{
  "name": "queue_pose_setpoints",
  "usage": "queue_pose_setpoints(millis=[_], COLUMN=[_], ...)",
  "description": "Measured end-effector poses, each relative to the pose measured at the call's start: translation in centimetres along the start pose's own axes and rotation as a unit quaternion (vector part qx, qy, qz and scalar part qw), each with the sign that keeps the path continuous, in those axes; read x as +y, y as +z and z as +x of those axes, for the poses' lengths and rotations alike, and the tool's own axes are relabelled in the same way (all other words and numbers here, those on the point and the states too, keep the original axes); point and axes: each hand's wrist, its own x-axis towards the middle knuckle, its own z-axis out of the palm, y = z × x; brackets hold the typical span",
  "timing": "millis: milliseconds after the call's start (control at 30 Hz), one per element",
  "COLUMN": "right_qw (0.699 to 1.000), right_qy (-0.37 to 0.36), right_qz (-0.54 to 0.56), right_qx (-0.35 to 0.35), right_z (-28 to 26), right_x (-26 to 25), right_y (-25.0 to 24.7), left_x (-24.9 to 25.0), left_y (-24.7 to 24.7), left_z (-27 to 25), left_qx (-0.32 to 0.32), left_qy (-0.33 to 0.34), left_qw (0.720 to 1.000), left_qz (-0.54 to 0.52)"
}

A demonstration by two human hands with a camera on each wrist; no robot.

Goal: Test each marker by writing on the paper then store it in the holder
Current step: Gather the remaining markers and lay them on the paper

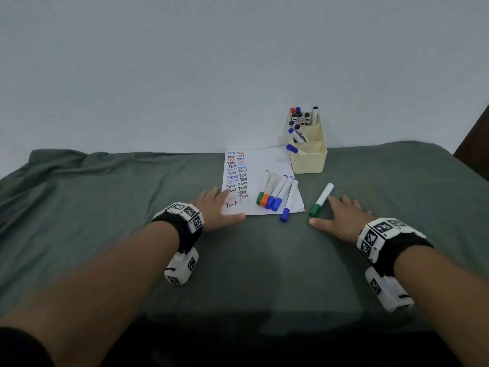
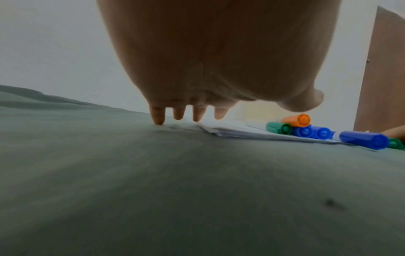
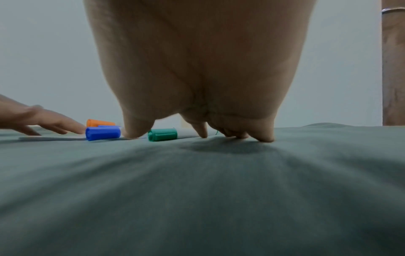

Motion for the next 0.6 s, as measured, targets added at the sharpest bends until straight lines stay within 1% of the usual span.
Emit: queue_pose_setpoints(millis=[67,167,300,400,500,600], right_qw=[0.999,0.997,0.993,0.984,0.978,0.983], right_qy=[-0.012,-0.018,0.02,0.087,0.14,0.135], right_qz=[0.027,0.053,0.105,0.142,0.113,0.063], right_qx=[0.024,0.051,0.048,0.064,0.105,0.103], right_z=[-0.1,0.3,1.2,2.2,3.2,4.1], right_x=[-0.8,-2.8,-6.1,-8.3,-9.1,-8.4], right_y=[-0.4,-0.6,-0.3,-0.5,-1.2,-1.9], left_x=[-0.8,-1.6,-1.5,-1.3,-1.3,-1.1], left_y=[0.6,0.8,0.8,1.0,1.0,0.8], left_z=[-0.7,-1.2,-1.4,-1.4,-1.5,-1.7], left_qx=[-0.032,-0.048,-0.048,-0.047,-0.047,-0.055], left_qy=[-0.022,-0.019,-0.021,-0.027,-0.028,-0.024], left_qw=[0.999,0.998,0.999,0.998,0.998,0.998], left_qz=[0.024,0.025,0.013,0.019,0.021,0.02])
